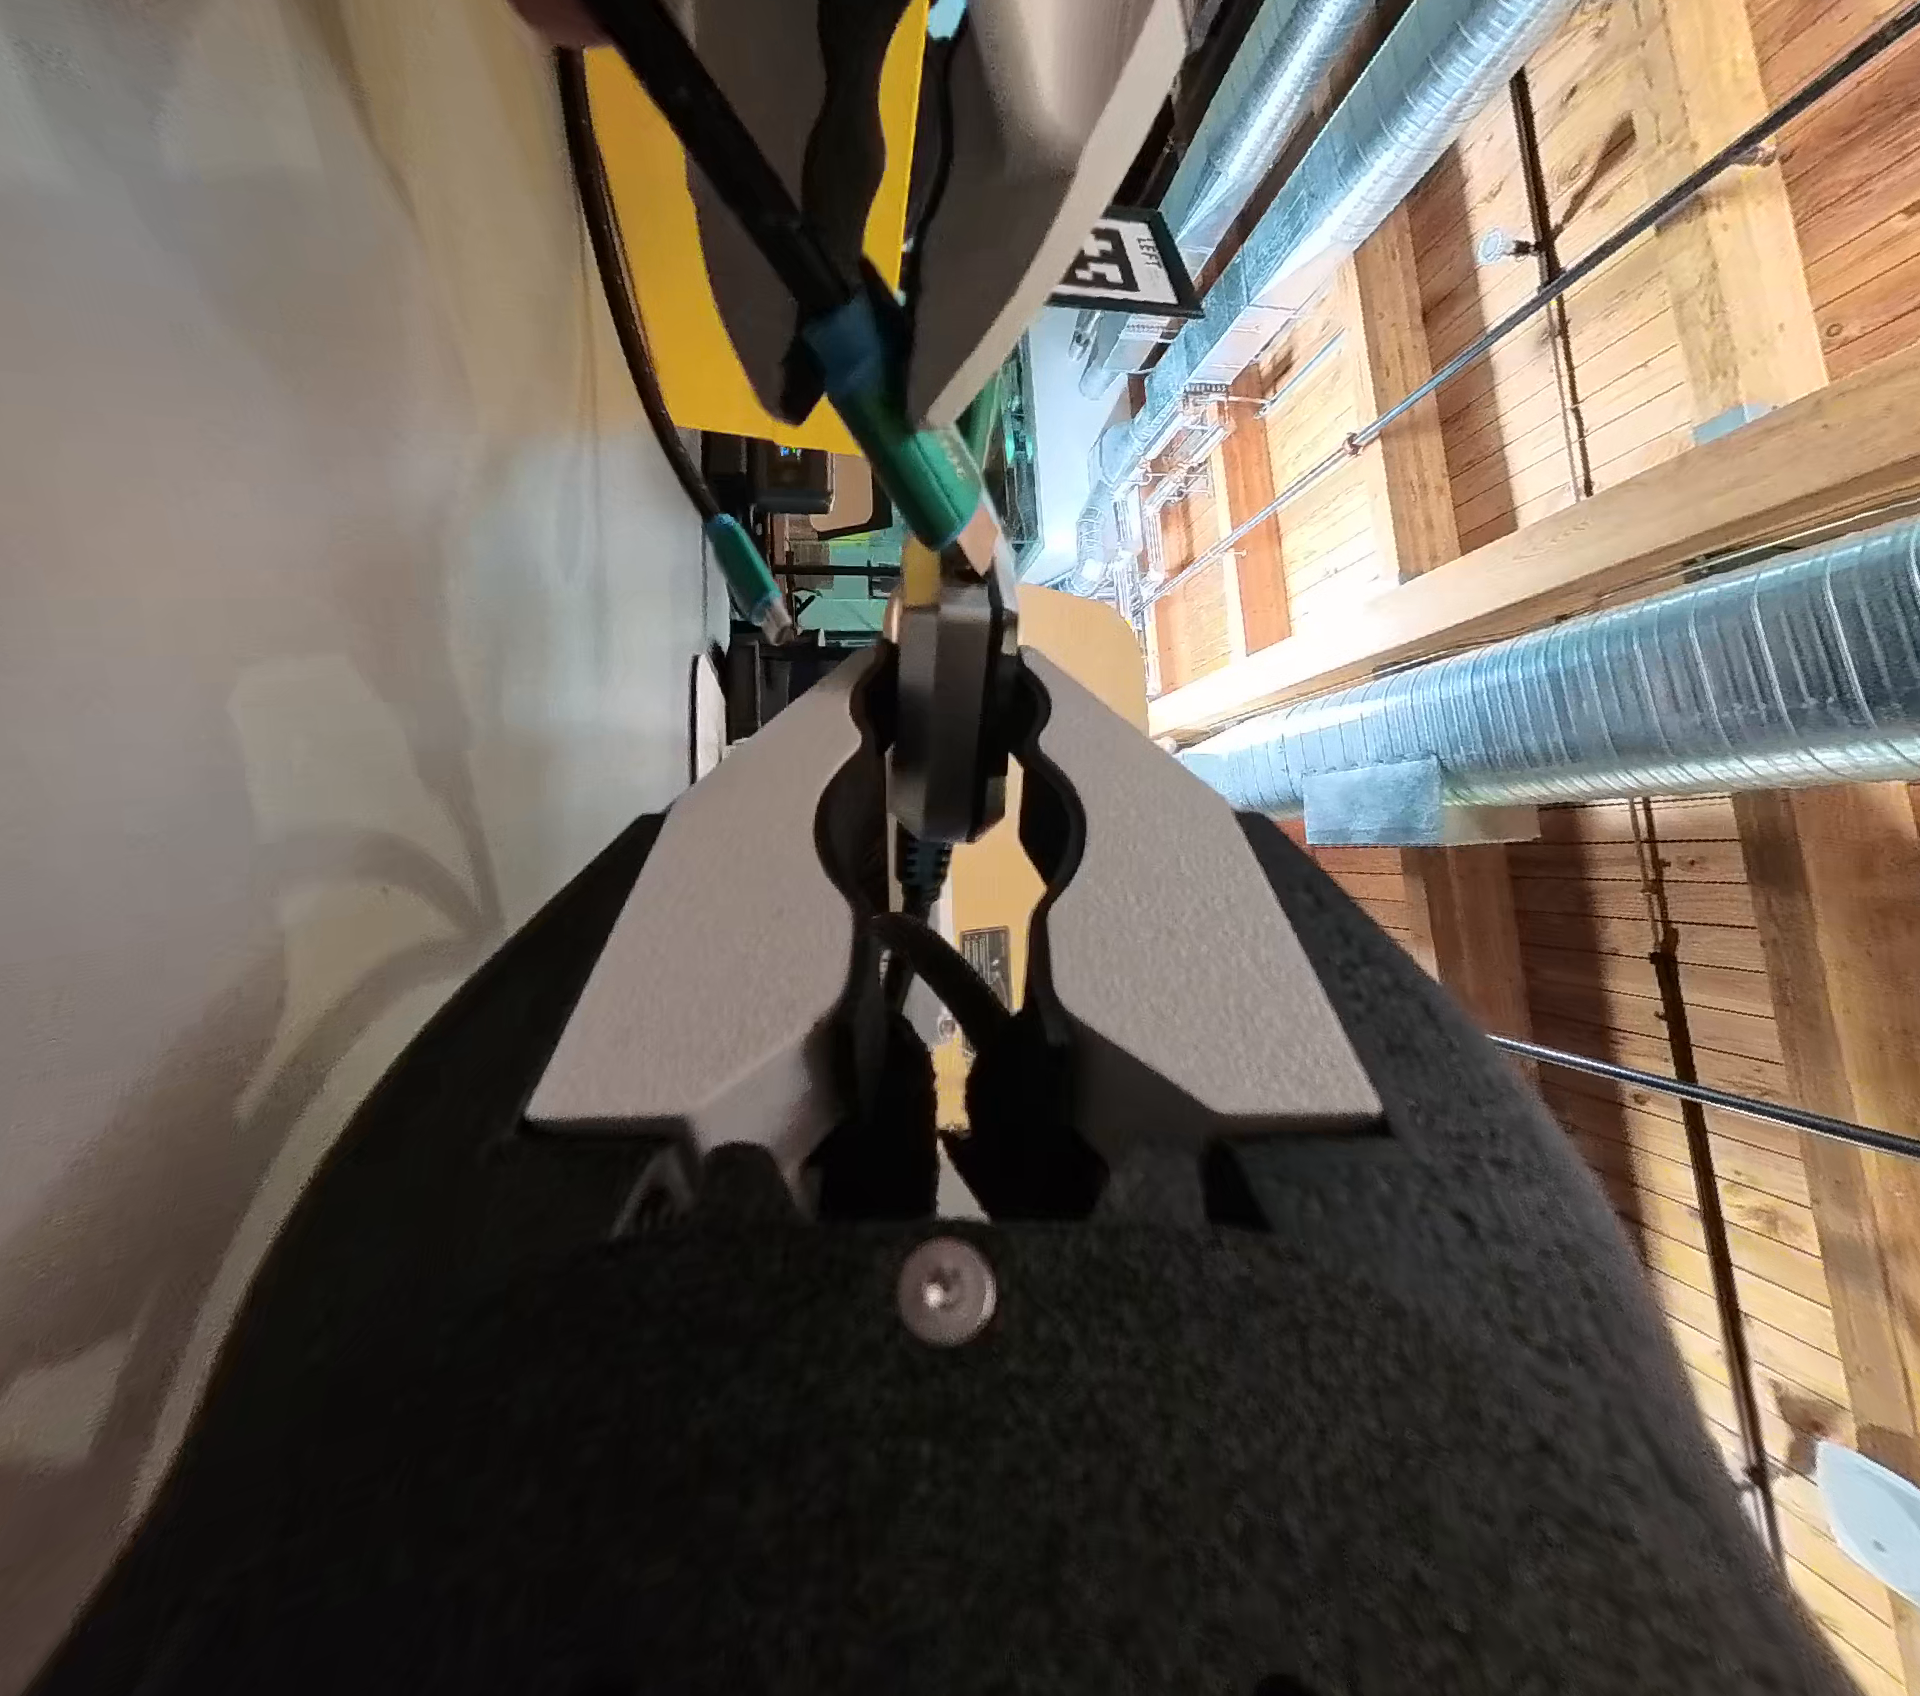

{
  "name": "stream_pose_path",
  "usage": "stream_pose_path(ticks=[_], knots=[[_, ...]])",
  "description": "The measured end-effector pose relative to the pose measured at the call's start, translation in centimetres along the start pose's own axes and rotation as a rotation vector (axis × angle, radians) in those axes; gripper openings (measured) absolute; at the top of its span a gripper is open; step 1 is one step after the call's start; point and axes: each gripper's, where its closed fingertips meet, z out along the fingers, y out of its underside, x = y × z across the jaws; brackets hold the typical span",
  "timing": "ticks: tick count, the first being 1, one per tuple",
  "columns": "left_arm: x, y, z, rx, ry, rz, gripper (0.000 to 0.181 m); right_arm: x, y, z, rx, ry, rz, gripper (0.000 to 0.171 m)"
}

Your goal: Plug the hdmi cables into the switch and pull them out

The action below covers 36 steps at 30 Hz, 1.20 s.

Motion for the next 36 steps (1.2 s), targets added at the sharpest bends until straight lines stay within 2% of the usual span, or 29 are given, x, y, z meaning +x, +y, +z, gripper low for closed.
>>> stream_pose_path(ticks=[5, 12, 19, 28, 36], knots=[[0.6, 1.7, -0.5, -0.127, 0.047, -0.108, 0.011, -0.4, -0.4, -0.1, 0.035, -0.012, -0.026, 0.020], [1.0, 1.5, -1.0, -0.107, 0.140, -0.251, 0.011, 0.0, -1.1, -0.4, 0.065, 0.018, -0.077, 0.019], [2.3, 1.1, -1.3, -0.107, 0.213, -0.242, 0.011, 0.7, -1.3, -0.8, 0.074, 0.043, -0.062, 0.019], [0.6, 0.7, -1.6, -0.080, 0.146, -0.265, 0.011, 0.1, -1.6, -0.6, 0.051, 0.020, -0.056, 0.019], [0.4, 0.7, -1.9, -0.065, 0.165, -0.275, 0.010, -0.3, -1.9, -0.7, 0.078, 0.006, -0.089, 0.018]])
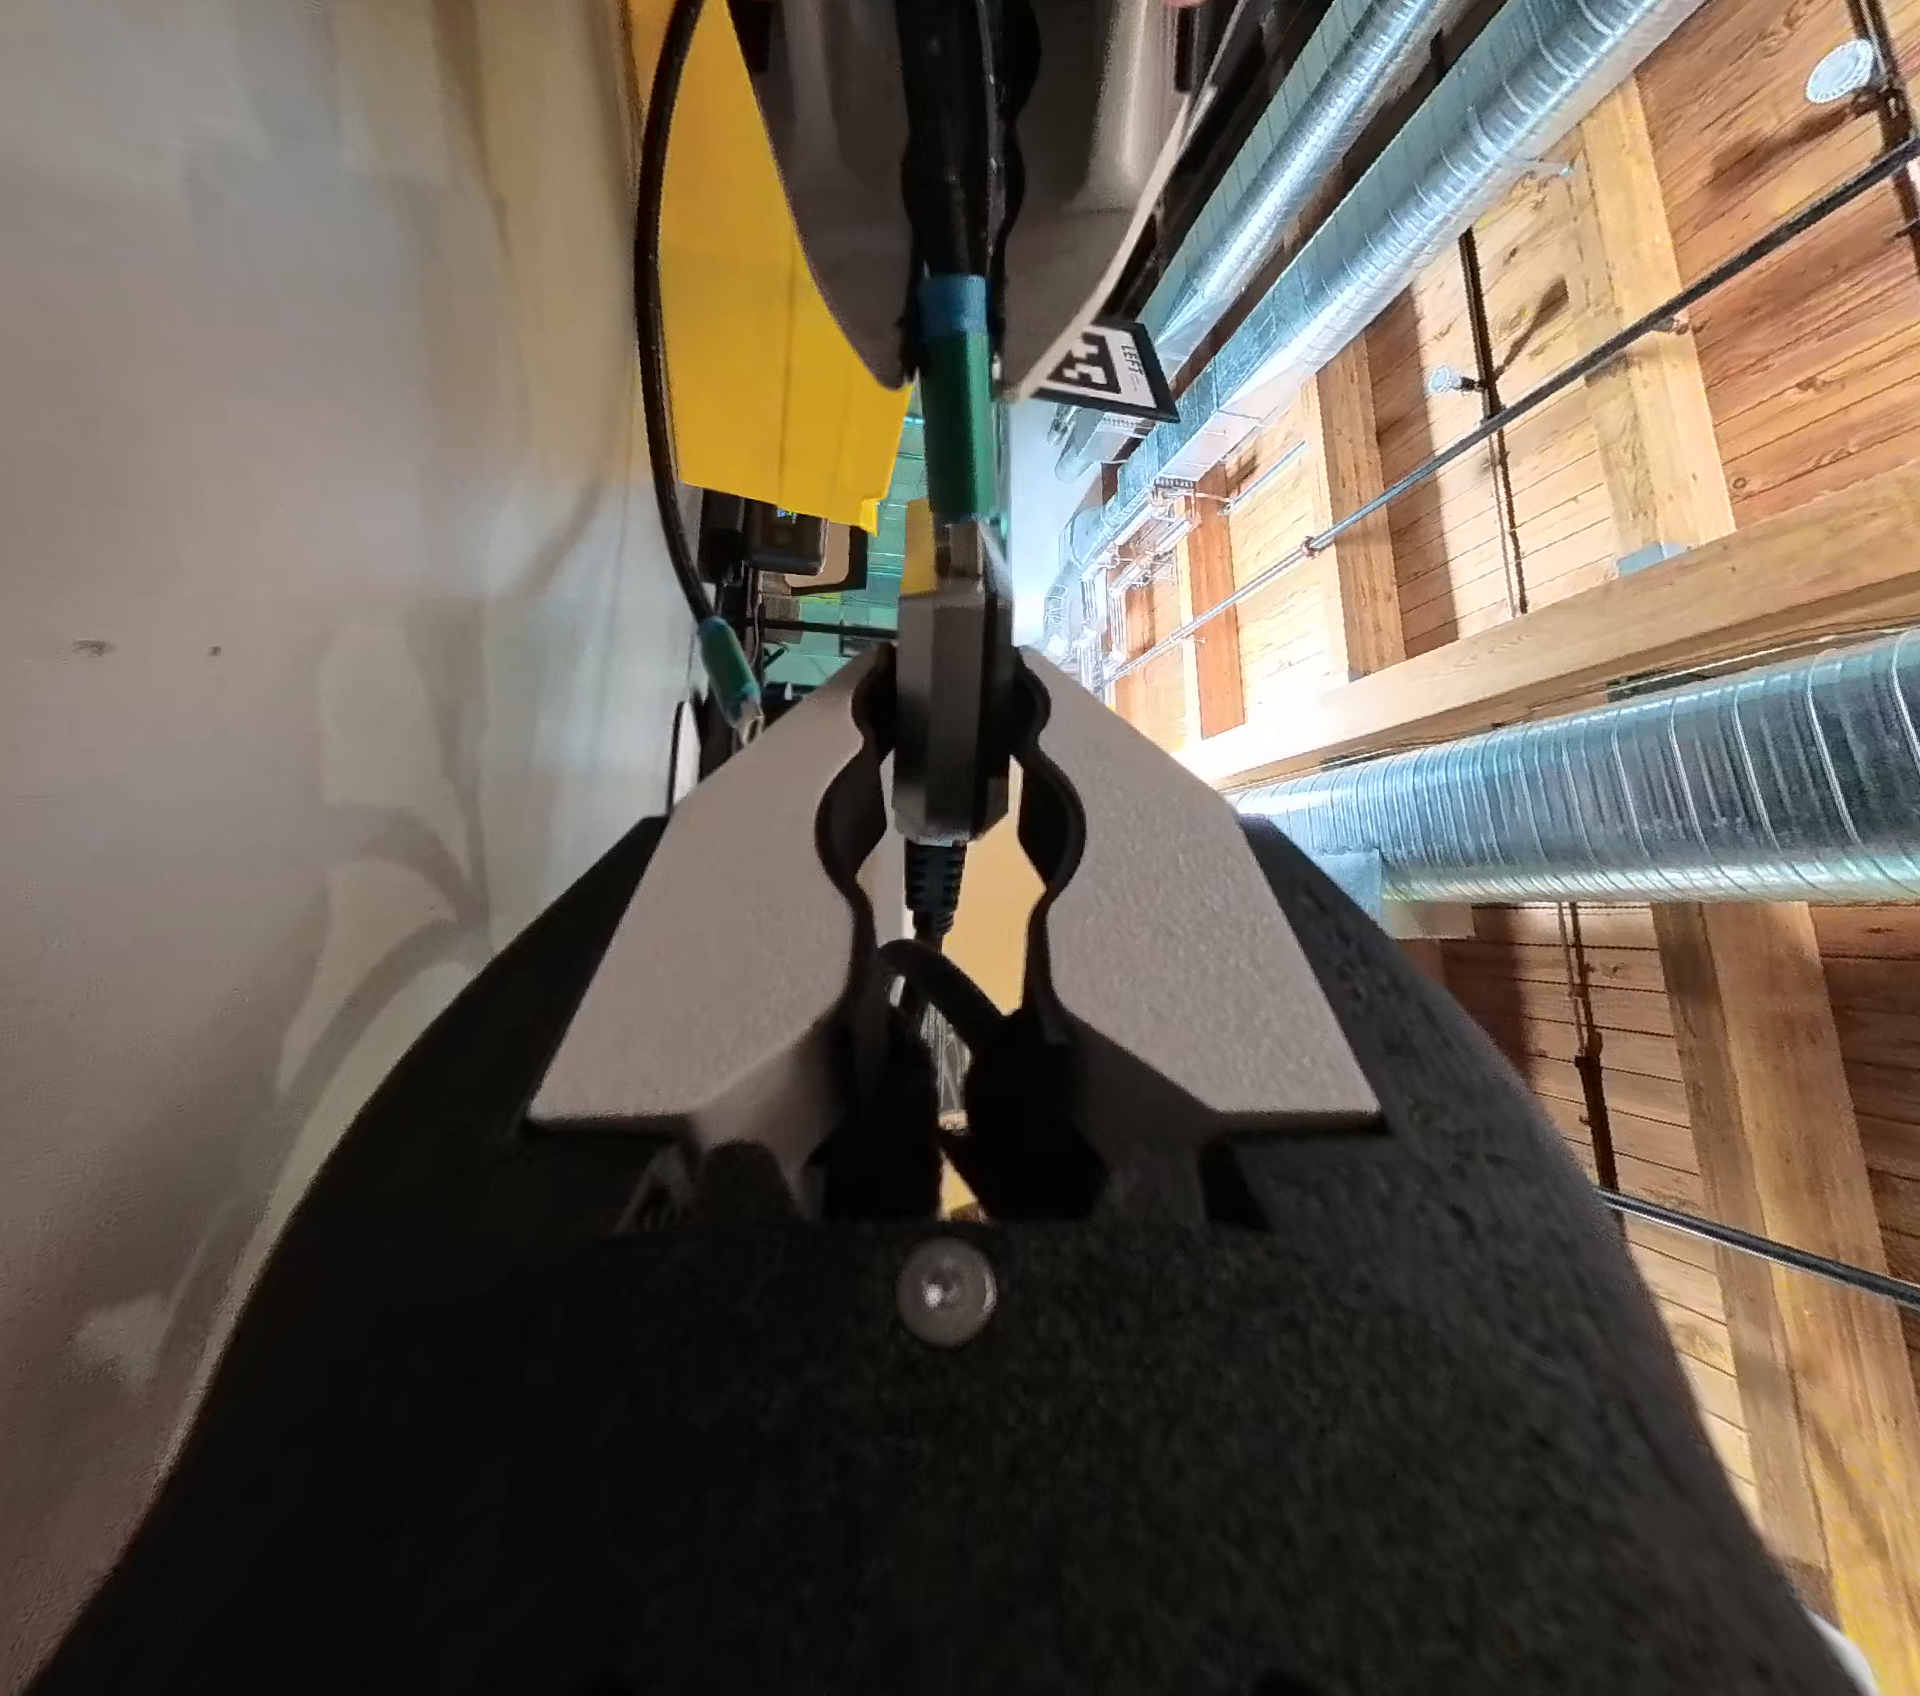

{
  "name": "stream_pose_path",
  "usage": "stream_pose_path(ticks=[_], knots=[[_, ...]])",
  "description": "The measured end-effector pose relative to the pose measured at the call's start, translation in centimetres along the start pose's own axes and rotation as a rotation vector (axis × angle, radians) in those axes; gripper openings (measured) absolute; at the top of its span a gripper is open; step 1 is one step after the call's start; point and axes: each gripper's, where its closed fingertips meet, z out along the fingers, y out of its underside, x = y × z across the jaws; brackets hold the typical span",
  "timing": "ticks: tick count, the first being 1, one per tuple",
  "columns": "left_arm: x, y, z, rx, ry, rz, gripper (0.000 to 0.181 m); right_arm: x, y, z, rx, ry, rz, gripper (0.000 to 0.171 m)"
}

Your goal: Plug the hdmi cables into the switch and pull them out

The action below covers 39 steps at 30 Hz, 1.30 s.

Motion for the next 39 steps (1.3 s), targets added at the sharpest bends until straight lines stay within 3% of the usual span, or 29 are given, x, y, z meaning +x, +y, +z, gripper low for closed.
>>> stream_pose_path(ticks=[8, 14, 20, 25, 29, 33, 39], knots=[[0.8, -0.8, 0.8, 0.112, 0.065, 0.057, 0.011, 0.4, 0.6, 0.1, -0.042, -0.005, 0.039, 0.018], [0.6, -1.6, 1.3, 0.256, -0.031, 0.205, 0.011, 0.3, 1.1, 0.4, -0.082, -0.016, 0.047, 0.017], [0.8, -1.8, 1.4, 0.246, -0.042, 0.220, 0.016, -0.3, 1.4, 0.7, -0.039, -0.048, 0.096, 0.018], [2.8, -1.3, -1.2, 0.315, -0.036, 0.319, 0.026, -0.1, 2.6, 0.6, -0.032, -0.033, 0.117, 0.018], [3.9, -0.1, -4.1, 0.367, -0.149, 0.507, 0.029, 0.2, 4.1, 0.8, -0.046, -0.051, 0.234, 0.018], [3.8, 0.4, -5.8, 0.386, -0.314, 0.696, 0.035, 2.7, 5.9, 2.0, -0.032, -0.120, 0.487, 0.019], [3.6, 0.2, -6.4, 0.395, -0.358, 0.748, 0.036, 13.1, 11.8, 5.0, -0.116, -0.221, 0.888, 0.019]])
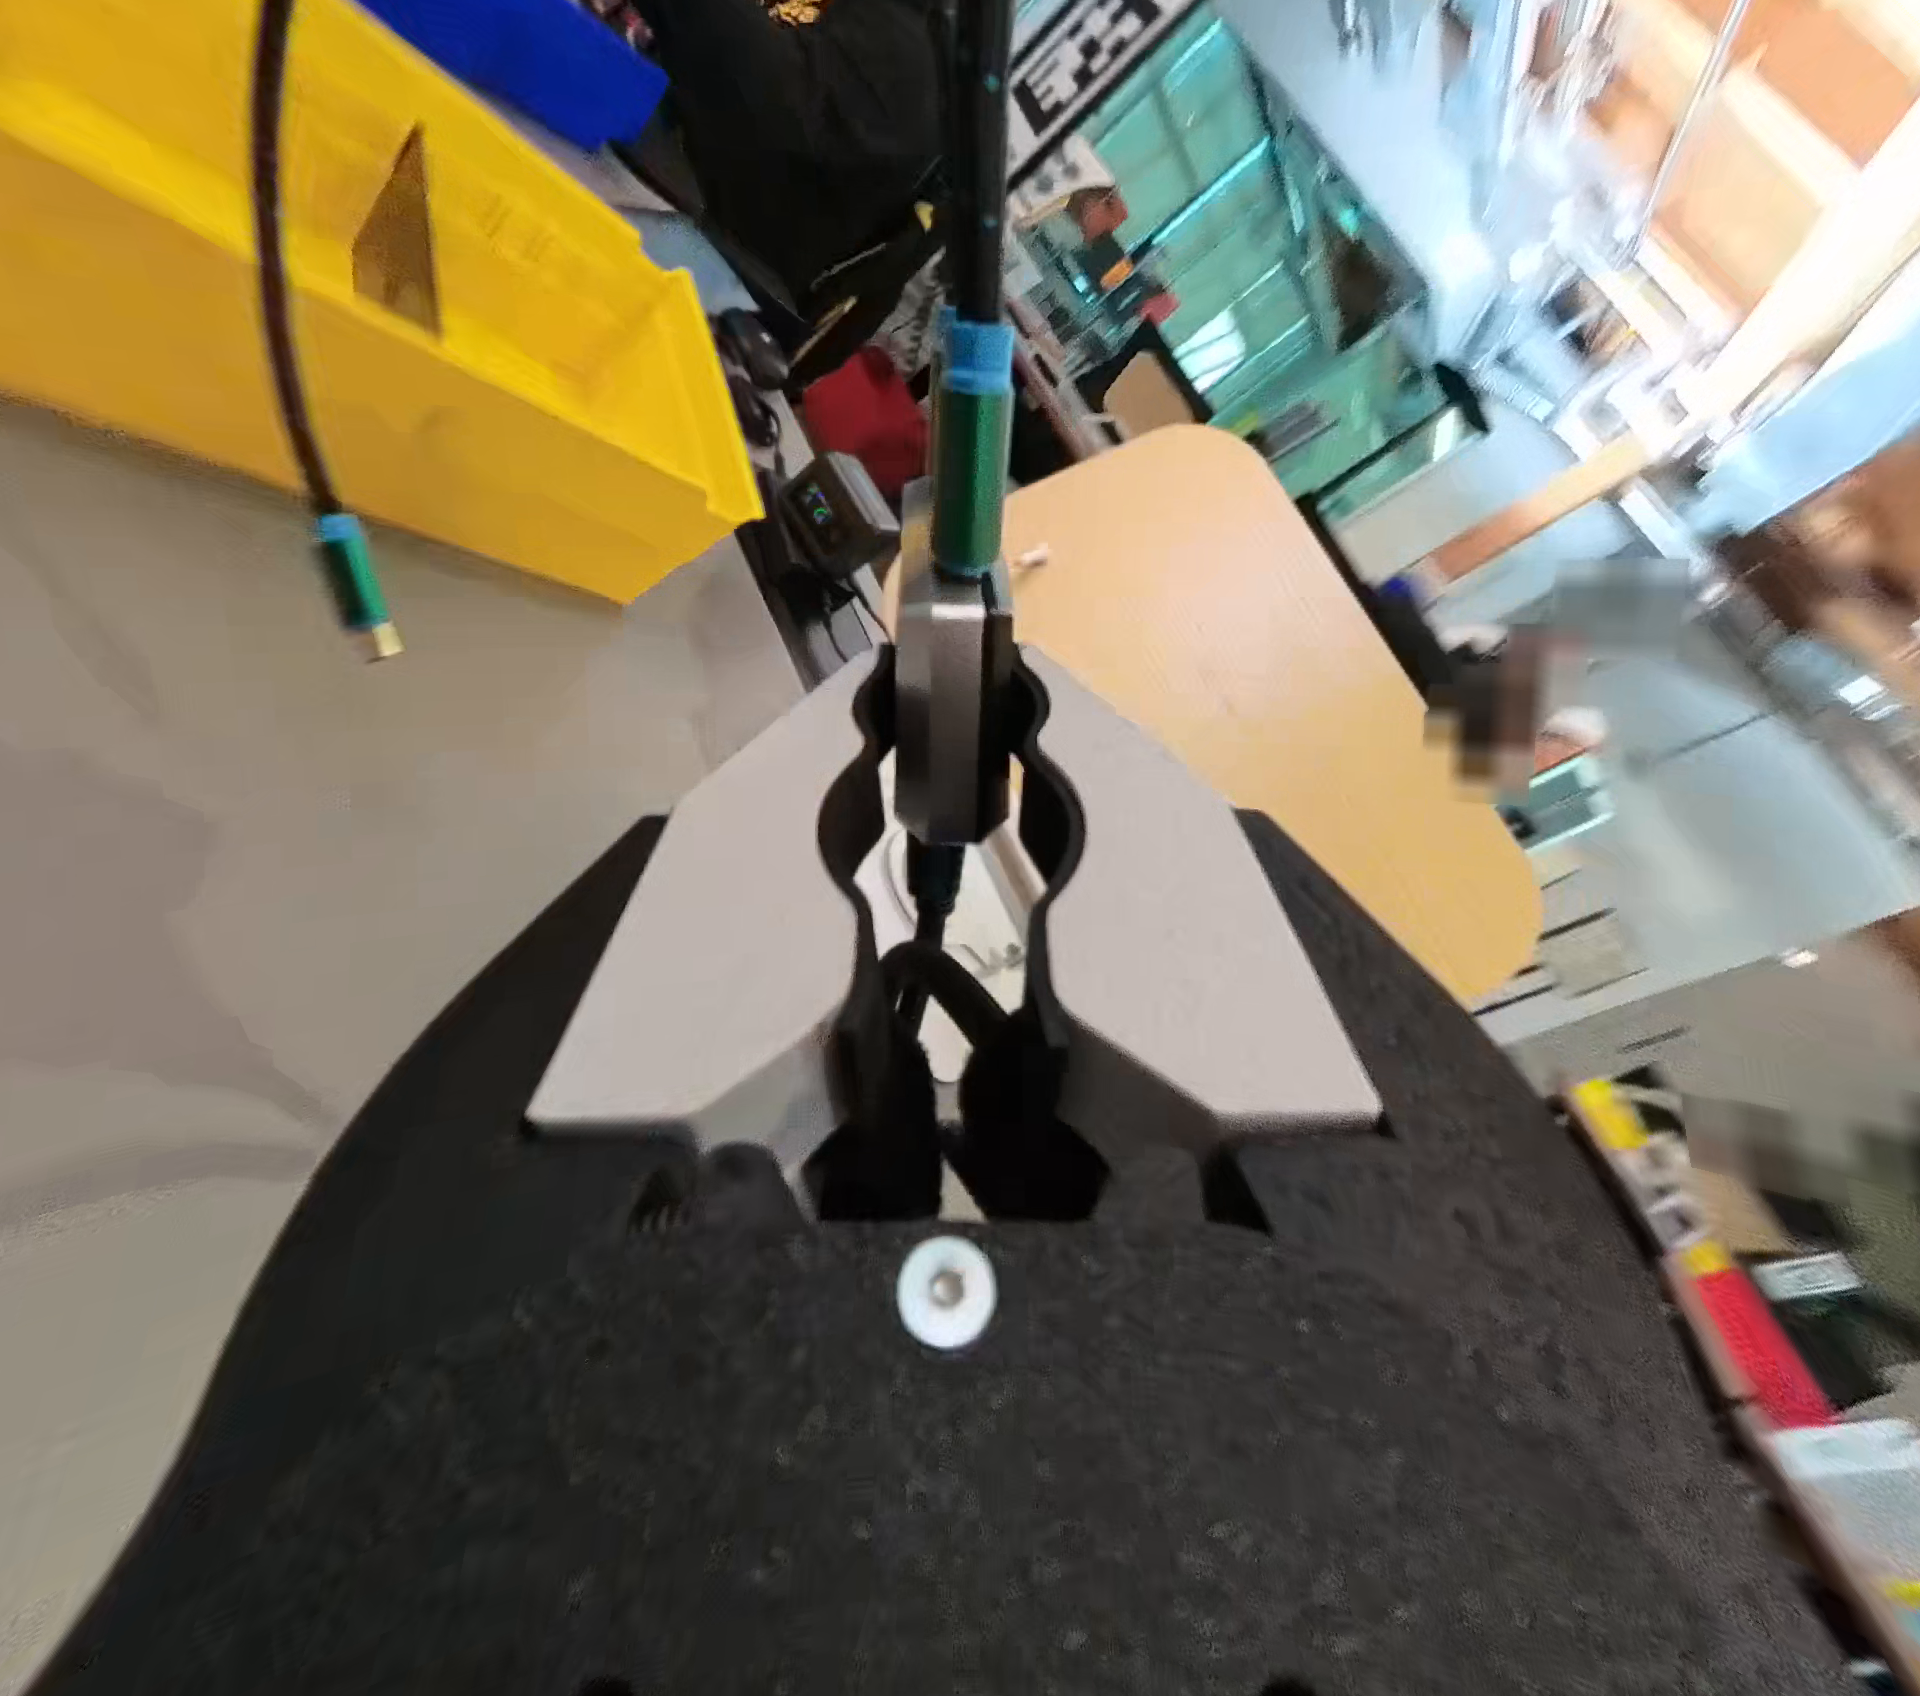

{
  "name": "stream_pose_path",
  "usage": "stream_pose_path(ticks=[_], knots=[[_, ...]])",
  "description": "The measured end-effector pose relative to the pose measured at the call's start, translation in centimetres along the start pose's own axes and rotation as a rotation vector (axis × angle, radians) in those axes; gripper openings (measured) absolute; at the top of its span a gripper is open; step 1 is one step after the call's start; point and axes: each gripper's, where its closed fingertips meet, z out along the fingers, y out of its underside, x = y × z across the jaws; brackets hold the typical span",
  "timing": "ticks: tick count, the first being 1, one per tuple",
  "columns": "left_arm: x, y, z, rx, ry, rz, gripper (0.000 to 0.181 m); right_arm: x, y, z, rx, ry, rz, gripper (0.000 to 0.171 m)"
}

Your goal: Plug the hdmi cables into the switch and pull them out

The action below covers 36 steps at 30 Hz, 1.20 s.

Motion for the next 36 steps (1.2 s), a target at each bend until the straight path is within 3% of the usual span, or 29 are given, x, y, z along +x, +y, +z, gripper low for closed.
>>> stream_pose_path(ticks=[4, 7, 11, 15, 18, 22, 30, 36], knots=[[0.3, 1.1, 0.3, -0.060, 0.027, -0.047, 0.036, 9.7, -2.0, -2.4, -0.073, -0.092, 0.214, 0.019], [1.0, 1.5, 0.5, -0.078, 0.047, -0.036, 0.036, 16.8, -0.7, -5.8, -0.194, -0.124, 0.290, 0.019], [1.6, 2.3, 0.9, -0.122, 0.048, 0.013, 0.036, 23.4, 4.8, -11.1, -0.441, -0.177, 0.365, 0.019], [2.1, 2.6, 1.3, -0.139, 0.068, 0.009, 0.036, 26.2, 13.0, -16.5, -0.775, -0.261, 0.321, 0.019], [2.0, 2.7, 1.7, -0.144, 0.067, 0.004, 0.036, 26.9, 18.6, -19.1, -1.047, -0.320, 0.253, 0.019], [1.9, 3.0, 2.1, -0.162, 0.071, -0.010, 0.036, 25.2, 23.1, -18.6, -1.311, -0.476, 0.099, 0.019], [1.6, 3.8, 2.2, -0.207, 0.072, -0.002, 0.036, 15.6, 26.5, -9.5, -1.527, -0.836, -0.034, 0.019], [1.8, 4.2, 1.7, -0.222, 0.084, -0.003, 0.035, 11.3, 29.9, -6.6, -1.582, -0.951, 0.166, 0.018]])
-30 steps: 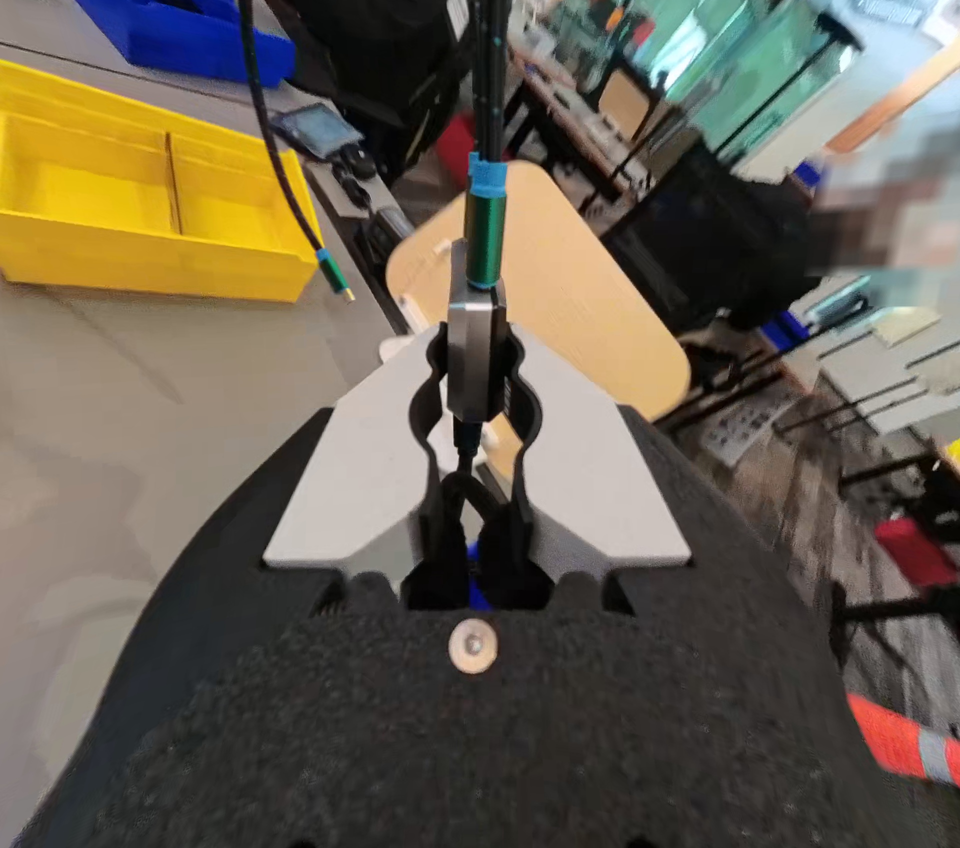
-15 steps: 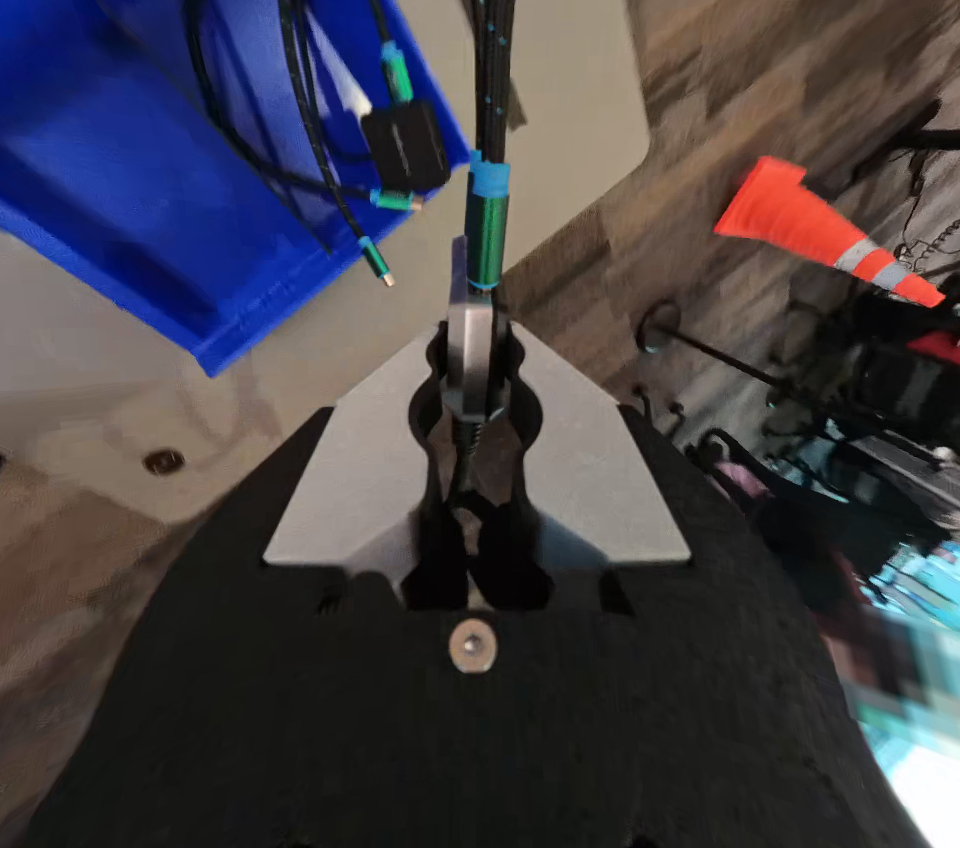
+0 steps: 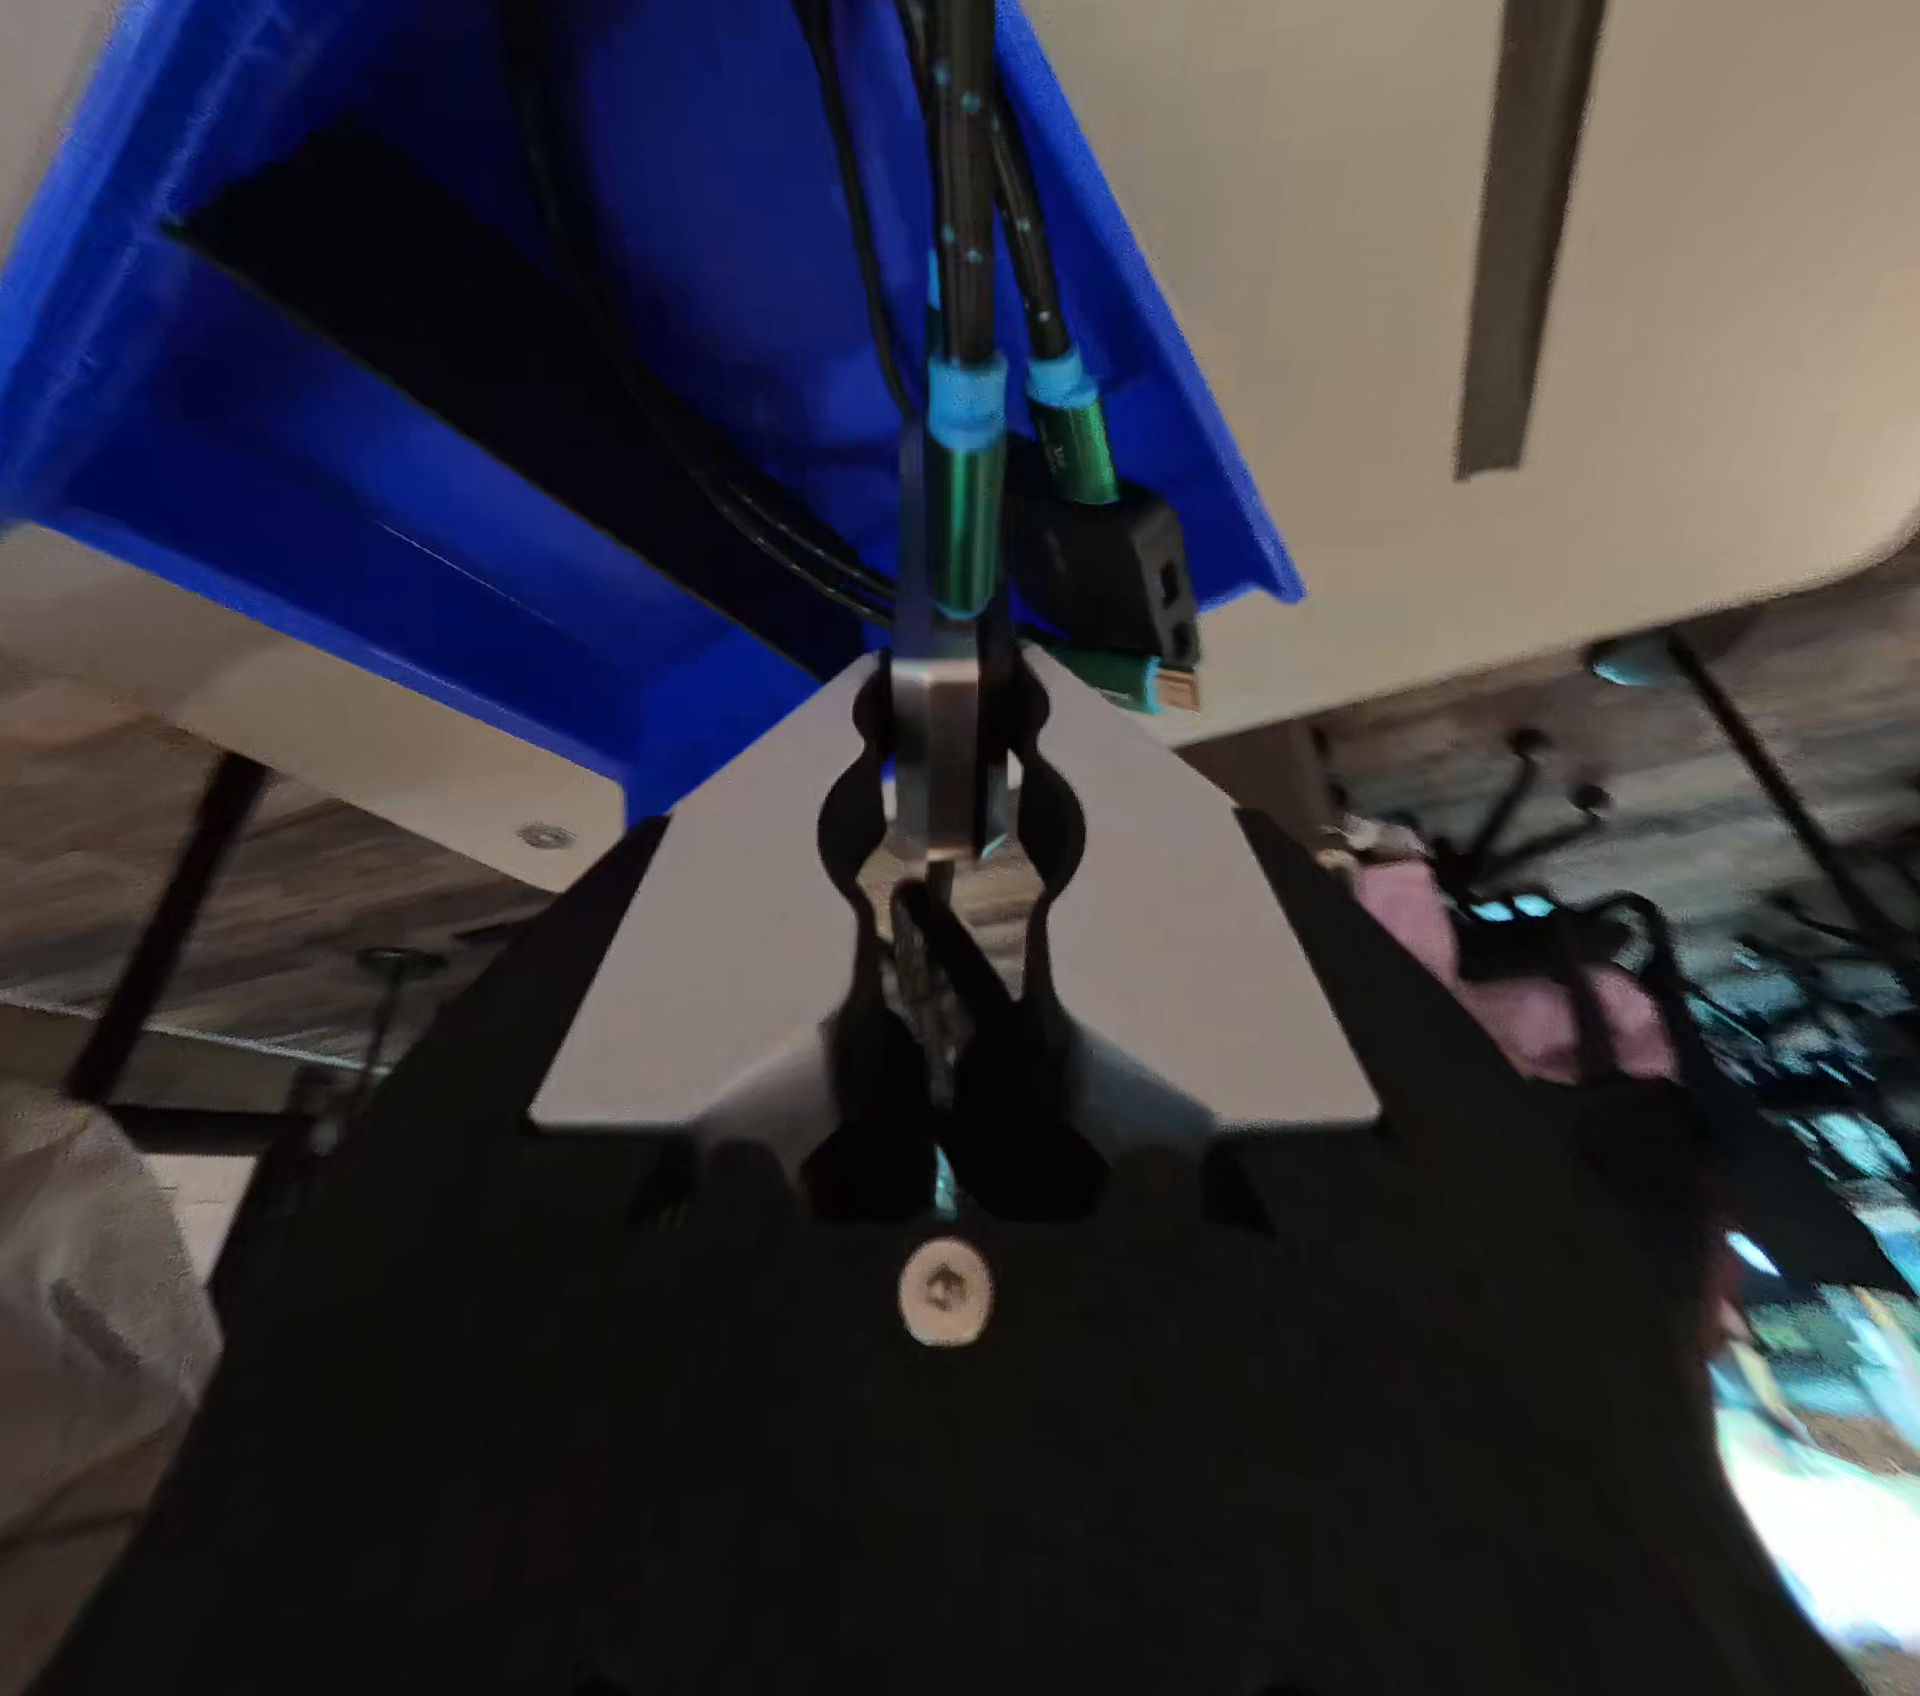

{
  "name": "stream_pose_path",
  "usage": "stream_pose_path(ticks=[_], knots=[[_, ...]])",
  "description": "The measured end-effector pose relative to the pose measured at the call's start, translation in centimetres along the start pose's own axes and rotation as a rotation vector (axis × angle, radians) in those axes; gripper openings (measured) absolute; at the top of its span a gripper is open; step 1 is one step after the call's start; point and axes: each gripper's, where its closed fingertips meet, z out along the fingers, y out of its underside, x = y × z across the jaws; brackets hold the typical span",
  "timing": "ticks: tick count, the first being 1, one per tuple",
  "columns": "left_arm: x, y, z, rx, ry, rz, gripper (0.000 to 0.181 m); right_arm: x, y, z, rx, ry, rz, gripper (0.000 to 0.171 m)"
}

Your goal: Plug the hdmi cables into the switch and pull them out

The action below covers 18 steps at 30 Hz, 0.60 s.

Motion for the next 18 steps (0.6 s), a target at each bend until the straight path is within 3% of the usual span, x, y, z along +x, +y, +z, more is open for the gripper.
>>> stream_pose_path(ticks=[11, 18], knots=[[-0.4, -0.5, -0.2, 0.021, 0.019, -0.056, 0.034, -1.5, -1.8, 5.8, 0.021, -0.130, 0.038, 0.020], [0.2, -0.1, 0.6, -0.008, 0.029, -0.030, 0.034, -1.8, -2.1, 7.4, 0.116, -0.048, 0.068, 0.019]])
